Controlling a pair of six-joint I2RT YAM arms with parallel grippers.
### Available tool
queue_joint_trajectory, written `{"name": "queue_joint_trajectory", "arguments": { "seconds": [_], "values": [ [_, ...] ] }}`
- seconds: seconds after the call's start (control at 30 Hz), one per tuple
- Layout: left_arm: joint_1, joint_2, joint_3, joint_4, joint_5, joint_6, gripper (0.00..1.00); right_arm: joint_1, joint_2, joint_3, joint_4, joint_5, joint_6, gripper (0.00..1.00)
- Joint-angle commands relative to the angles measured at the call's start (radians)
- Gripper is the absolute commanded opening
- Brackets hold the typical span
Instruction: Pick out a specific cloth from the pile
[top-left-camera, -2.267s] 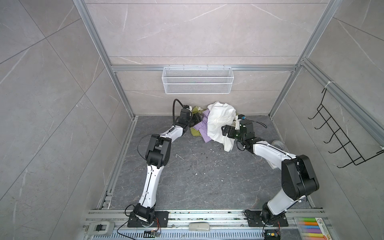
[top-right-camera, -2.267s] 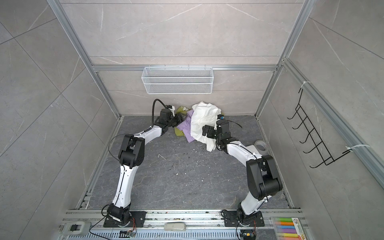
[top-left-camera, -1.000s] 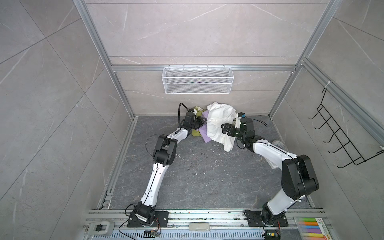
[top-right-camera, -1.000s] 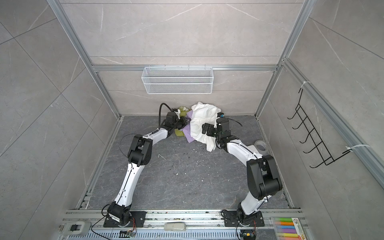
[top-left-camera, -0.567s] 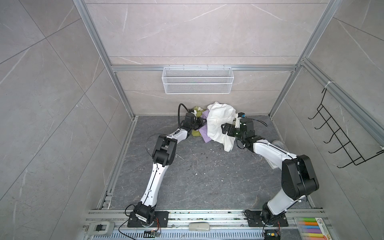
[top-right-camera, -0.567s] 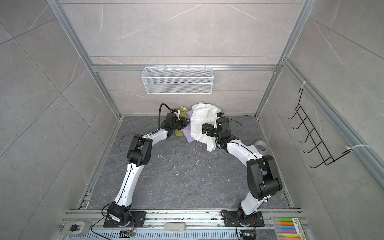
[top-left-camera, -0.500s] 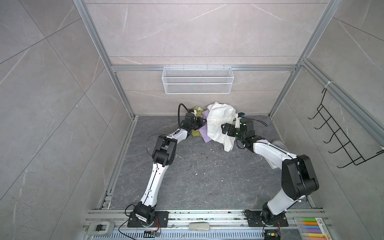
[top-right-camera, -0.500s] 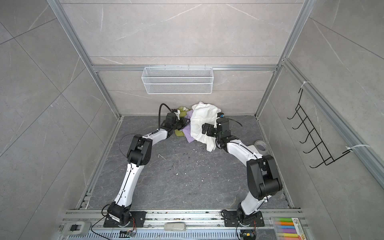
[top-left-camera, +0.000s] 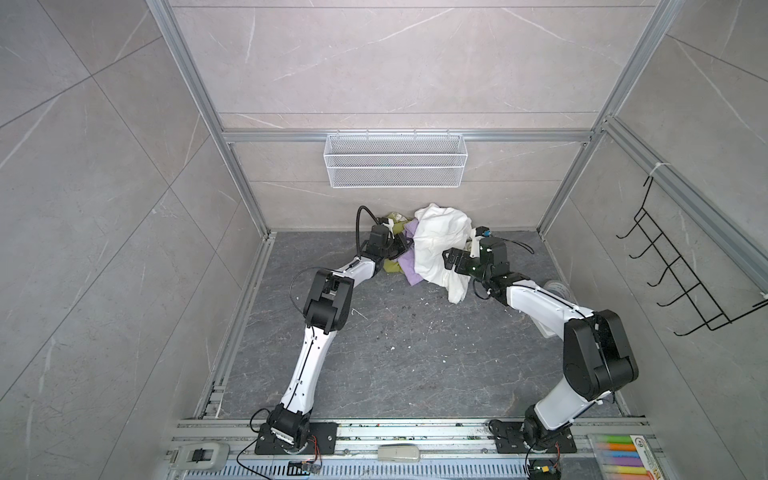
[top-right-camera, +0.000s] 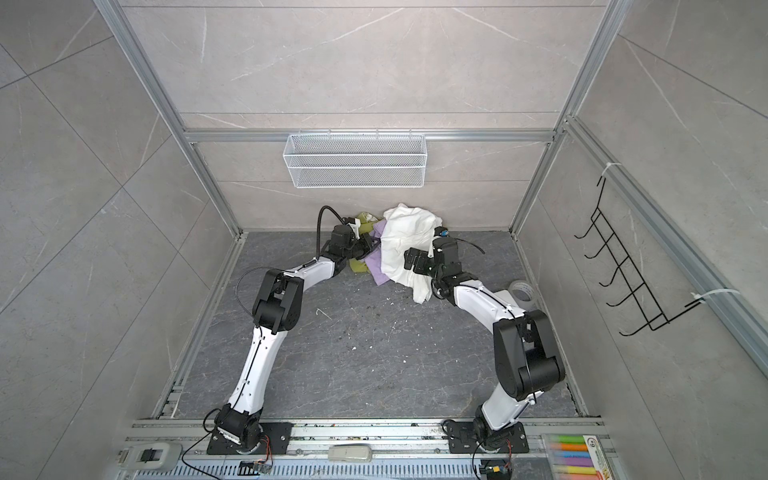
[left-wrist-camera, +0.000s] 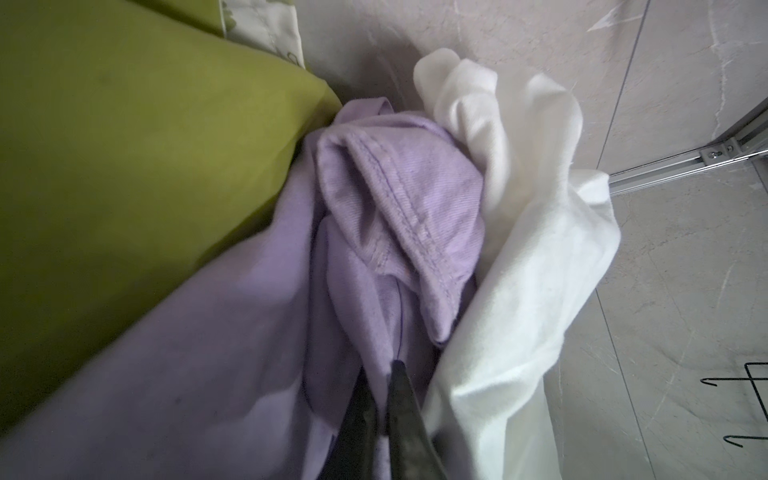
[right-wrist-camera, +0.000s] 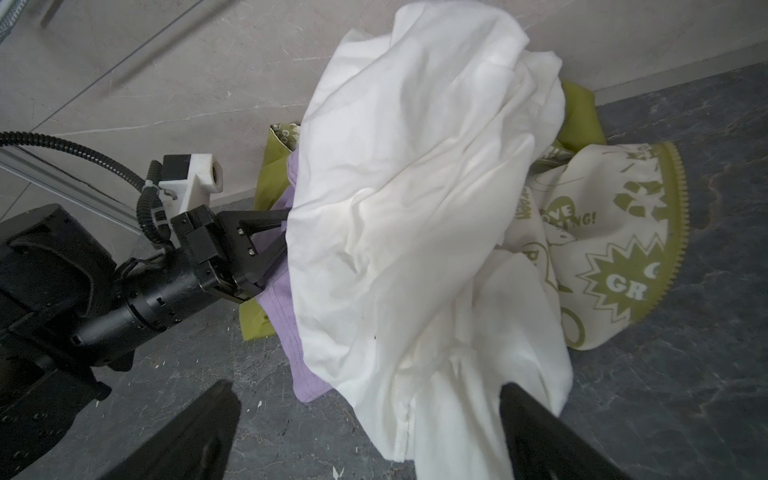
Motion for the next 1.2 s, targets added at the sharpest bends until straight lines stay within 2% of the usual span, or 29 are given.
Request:
{"name": "queue_joint_trajectory", "arguments": {
  "seconds": [0.0, 0.7, 1.17],
  "values": [
    [-0.005, -0.116, -0.017, 0.013, 0.010, 0.051, 0.00, 0.007, -0.024, 0.001, 0.002, -0.005, 0.002, 1.00],
    [-0.033, -0.276, -0.046, -0.057, -0.041, 0.177, 0.00, 0.013, -0.036, 0.020, -0.013, -0.014, 0.009, 1.00],
    [-0.054, -0.357, -0.051, -0.066, -0.052, 0.207, 0.00, 0.021, -0.036, 0.016, -0.003, -0.017, 0.016, 1.00]
  ]
}}
